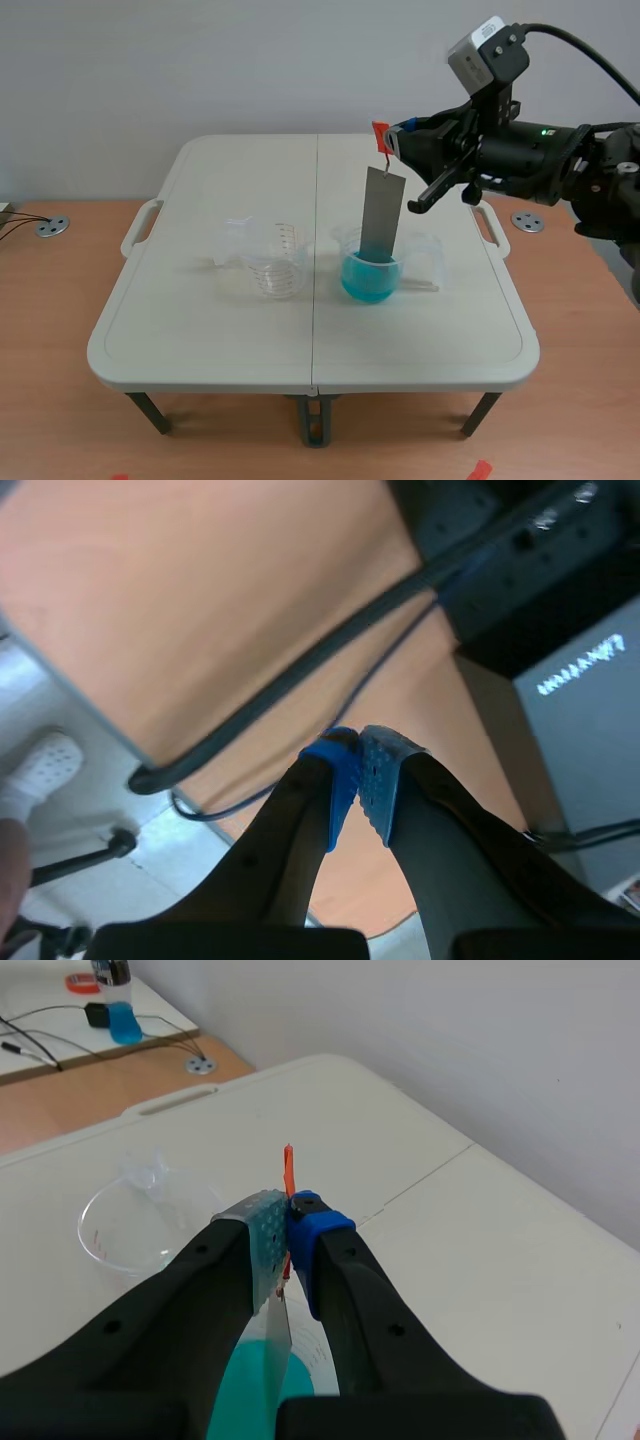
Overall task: Hold the metal plate by the orange handle, dip it into the blue solution, take it out and point at it, then put the plate back in the beaker on the left.
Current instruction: 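Lower the plate into the blue solution, then hold the plate still in the solution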
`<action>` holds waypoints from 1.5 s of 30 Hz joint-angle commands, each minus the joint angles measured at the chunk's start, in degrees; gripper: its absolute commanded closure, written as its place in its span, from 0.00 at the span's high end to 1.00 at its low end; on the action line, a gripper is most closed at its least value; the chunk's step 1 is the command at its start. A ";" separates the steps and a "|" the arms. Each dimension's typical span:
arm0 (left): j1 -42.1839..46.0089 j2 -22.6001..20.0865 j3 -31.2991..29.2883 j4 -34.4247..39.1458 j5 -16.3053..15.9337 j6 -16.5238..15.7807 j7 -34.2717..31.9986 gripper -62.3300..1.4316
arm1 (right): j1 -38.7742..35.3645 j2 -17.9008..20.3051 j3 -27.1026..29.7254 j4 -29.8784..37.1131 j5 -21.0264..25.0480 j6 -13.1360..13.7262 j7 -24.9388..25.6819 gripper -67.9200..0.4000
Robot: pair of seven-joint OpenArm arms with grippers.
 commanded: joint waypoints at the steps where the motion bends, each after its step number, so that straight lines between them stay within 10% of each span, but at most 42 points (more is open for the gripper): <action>1: 0.13 0.15 0.81 0.17 -0.02 -0.17 -0.15 0.05 | 0.98 -0.11 0.11 -0.15 0.20 0.44 1.64 0.03; 45: -0.17 0.15 4.74 -2.91 -0.04 -0.15 -4.20 0.05 | 1.01 -0.85 0.11 -5.40 -5.14 0.44 5.92 0.03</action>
